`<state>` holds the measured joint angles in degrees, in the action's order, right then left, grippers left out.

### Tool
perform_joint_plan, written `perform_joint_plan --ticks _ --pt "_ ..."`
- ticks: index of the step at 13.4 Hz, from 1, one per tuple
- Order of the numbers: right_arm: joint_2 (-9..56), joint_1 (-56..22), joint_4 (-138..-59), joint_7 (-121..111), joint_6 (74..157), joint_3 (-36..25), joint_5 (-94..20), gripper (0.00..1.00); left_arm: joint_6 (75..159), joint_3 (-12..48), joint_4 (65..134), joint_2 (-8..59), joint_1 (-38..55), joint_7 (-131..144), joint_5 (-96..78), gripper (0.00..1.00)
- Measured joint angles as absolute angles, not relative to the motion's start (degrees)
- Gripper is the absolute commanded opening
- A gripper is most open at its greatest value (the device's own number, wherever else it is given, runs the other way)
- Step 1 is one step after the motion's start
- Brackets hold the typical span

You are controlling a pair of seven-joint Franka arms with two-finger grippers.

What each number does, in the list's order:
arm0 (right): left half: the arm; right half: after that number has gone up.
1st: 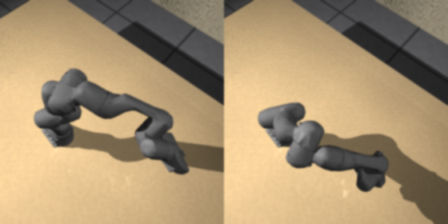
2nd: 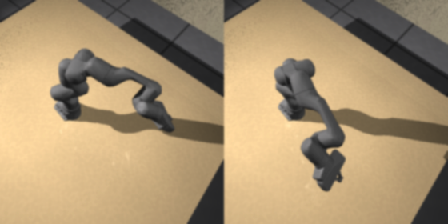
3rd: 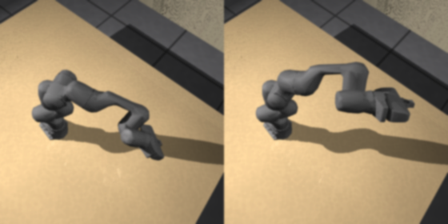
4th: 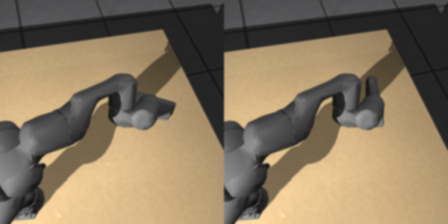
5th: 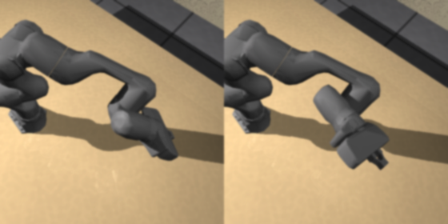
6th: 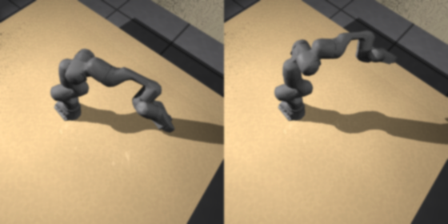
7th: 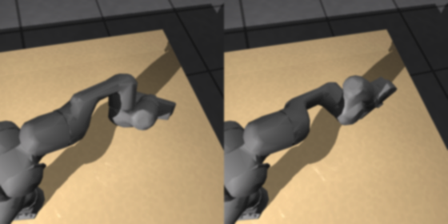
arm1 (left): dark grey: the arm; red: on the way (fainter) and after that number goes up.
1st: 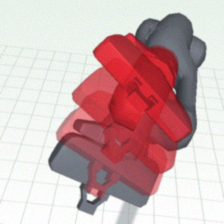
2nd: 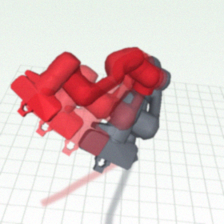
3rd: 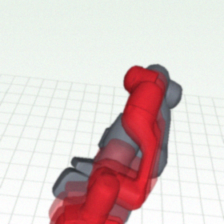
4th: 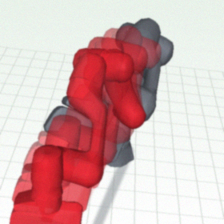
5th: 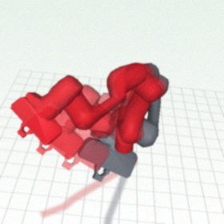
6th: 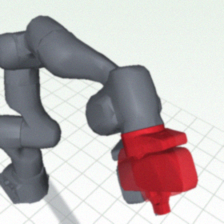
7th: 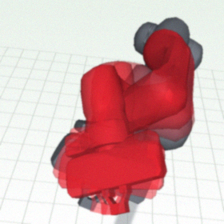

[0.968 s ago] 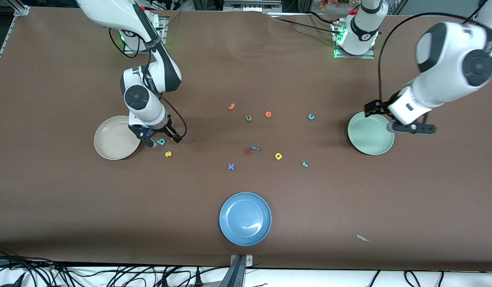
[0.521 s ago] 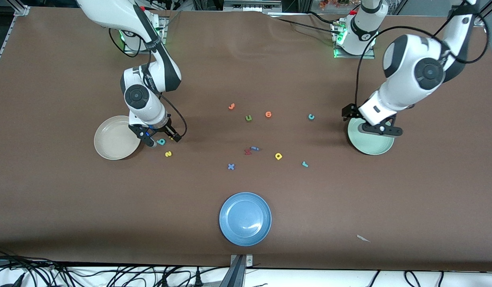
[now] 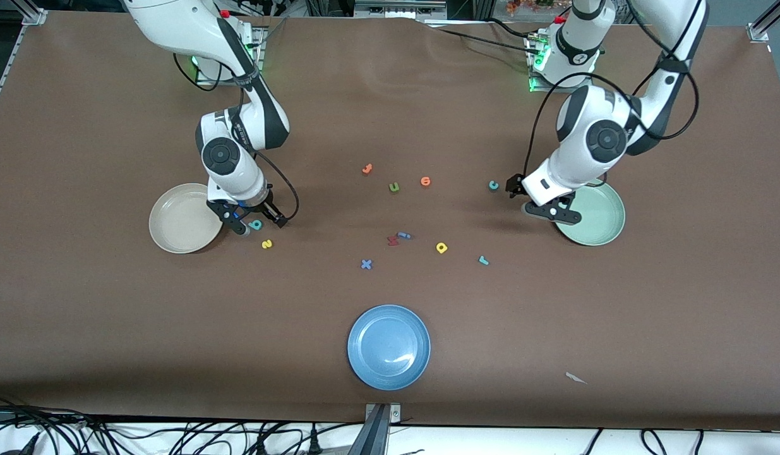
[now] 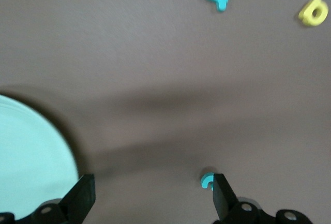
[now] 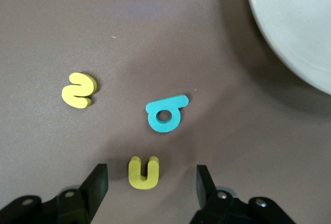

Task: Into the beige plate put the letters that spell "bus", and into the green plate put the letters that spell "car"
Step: 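Grasp the yellow u with the right gripper while the left gripper reaches the teal c, then place the yellow u on the cream plate while the left gripper grasps the teal c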

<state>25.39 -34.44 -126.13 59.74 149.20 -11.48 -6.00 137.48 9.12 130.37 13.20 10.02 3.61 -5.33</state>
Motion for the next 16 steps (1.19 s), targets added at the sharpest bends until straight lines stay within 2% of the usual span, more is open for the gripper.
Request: perform_joint_plan --ticks 1,5,8,10,12,13,15,16 --pt "25.57 -34.44 -126.12 59.74 149.39 -11.48 -6.00 0.77 138.96 9.12 130.58 14.62 11.11 4.05 -5.33 1.00" --pt "26.15 -34.43 -126.11 59.74 150.20 -11.48 -6.00 0.55 141.47 9.18 130.65 19.04 15.70 8.95 -5.34 1.00" --pt "26.15 -34.43 -125.87 59.74 150.43 -11.48 -6.01 0.27 141.82 9.15 131.94 19.68 16.32 9.41 -5.34 1.00" --pt "26.08 -34.44 -125.66 59.74 150.50 -11.47 -6.01 0.25 144.26 9.15 134.51 20.46 17.06 9.42 -5.34 1.00" --pt "26.08 -34.44 -125.58 59.70 150.44 -11.47 -6.01 0.11 145.50 9.16 136.26 20.98 17.43 9.44 -5.34 1.00" --pt "26.09 -34.44 -125.40 59.67 150.11 -11.47 -6.01 0.08 145.62 9.16 136.45 20.89 17.43 9.44 -5.34 1.00" --pt "26.08 -34.44 -123.23 59.62 145.42 -11.49 -6.00 0.08 145.62 9.16 136.58 20.80 17.46 9.44 -5.34 0.99" --pt "26.04 -34.43 -120.74 59.50 140.77 -11.59 -5.98 0.08 145.62 9.16 136.59 20.79 17.47 9.44 -5.34 0.89"
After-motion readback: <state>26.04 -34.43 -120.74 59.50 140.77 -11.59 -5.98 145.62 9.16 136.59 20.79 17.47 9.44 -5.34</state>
